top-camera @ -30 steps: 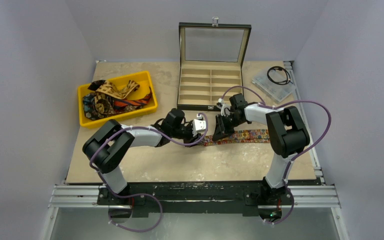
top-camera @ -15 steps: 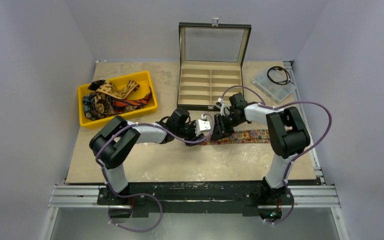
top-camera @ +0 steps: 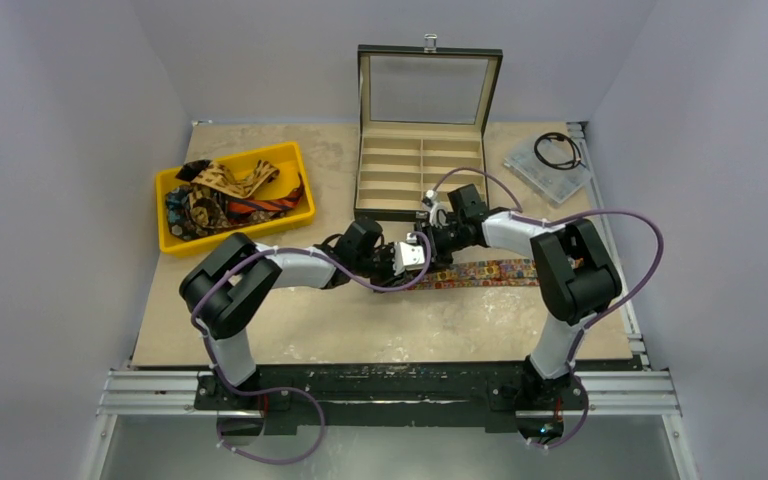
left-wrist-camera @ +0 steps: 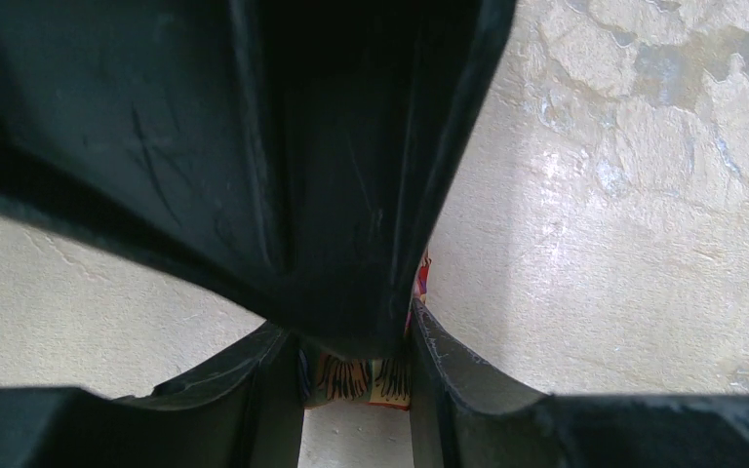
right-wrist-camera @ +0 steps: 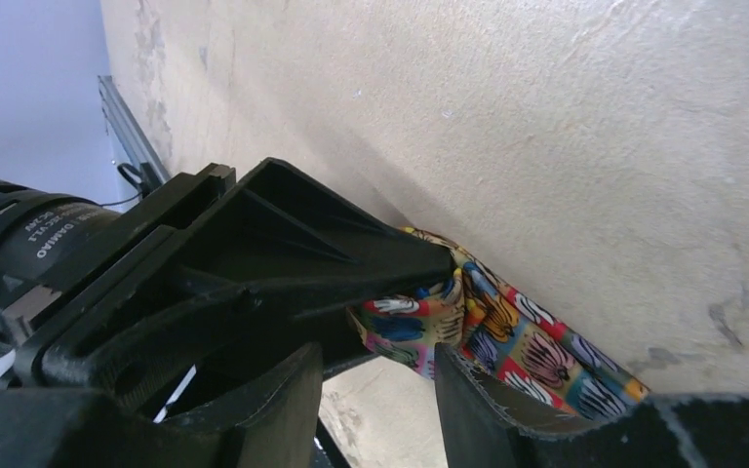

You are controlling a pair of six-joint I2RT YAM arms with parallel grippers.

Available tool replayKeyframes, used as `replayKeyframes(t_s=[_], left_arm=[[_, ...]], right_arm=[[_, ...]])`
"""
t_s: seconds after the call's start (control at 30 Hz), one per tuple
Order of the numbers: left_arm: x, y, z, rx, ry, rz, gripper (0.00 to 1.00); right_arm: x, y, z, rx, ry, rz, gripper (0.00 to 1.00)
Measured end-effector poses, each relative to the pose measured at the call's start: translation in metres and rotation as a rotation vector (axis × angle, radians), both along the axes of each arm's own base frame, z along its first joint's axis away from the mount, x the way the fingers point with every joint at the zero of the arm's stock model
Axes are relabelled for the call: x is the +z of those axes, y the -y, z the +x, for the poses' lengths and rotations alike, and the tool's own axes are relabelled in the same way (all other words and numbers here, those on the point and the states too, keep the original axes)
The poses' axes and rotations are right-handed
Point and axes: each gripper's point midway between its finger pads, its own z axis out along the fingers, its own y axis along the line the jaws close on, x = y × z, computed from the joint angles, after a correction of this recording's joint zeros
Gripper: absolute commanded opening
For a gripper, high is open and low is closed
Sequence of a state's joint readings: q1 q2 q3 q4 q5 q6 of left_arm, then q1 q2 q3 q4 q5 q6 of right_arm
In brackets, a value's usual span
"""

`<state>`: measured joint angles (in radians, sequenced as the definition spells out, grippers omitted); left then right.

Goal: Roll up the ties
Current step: Roll the tie at the center of the board.

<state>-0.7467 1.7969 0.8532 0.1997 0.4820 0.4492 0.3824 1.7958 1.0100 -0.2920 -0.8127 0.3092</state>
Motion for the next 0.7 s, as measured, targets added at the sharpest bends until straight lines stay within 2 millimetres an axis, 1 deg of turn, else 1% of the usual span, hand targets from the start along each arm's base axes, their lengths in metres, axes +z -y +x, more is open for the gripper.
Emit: replayKeyframes(t_s=[0.13,0.2,0.3,0.37,0.43,0.47,0.5,0.53,0.57,0.6,0.7], left_arm=[[0.000,0.000,0.000,-0.005,0.007,0.003,0.12],[0.000,0.000,0.000,-0.005,0.007,0.003,0.12],[0.000,0.000,0.000,-0.005,0.007,0.004,0.12],[0.000,0.000,0.000,-0.005,0.007,0.004,0.13],[0.000,0.000,0.000,-0.005,0.006,0.005,0.16],[0.000,0.000,0.000,-0.005,0.006,0.005,0.19],[0.000,0.000,0.000,-0.005,0.005,0.005,0.26],[0.000,0.001,0.000,-0.005,0.005,0.005,0.33],[0.000,0.001,0.000,-0.005,0.005,0.005,0.42],[0.000,0.001,0.000,-0.005,0.004,0.004,0.47],[0.001,0.001,0.000,-0.002,0.000,-0.013,0.54]], right_arm=[[-0.007,-0.006,0.001,0.001,-0.009,0.005,0.40],[-0.012,-0.006,0.001,-0.003,-0.016,-0.003,0.31],[-0.020,-0.005,0.002,-0.003,-0.021,-0.018,0.11],[-0.021,-0.004,0.001,0.000,-0.023,-0.019,0.01],[-0.021,-0.004,0.001,0.004,-0.017,-0.018,0.00],[-0.021,-0.004,0.001,0.006,-0.015,-0.018,0.00],[-0.021,-0.004,0.001,0.008,-0.014,-0.019,0.00],[-0.022,-0.004,0.001,0.010,-0.011,-0.022,0.00],[-0.022,-0.003,0.001,0.013,-0.007,-0.024,0.00],[-0.023,-0.003,0.001,0.015,-0.002,-0.028,0.00],[-0.027,0.000,0.002,0.019,0.015,-0.056,0.00]])
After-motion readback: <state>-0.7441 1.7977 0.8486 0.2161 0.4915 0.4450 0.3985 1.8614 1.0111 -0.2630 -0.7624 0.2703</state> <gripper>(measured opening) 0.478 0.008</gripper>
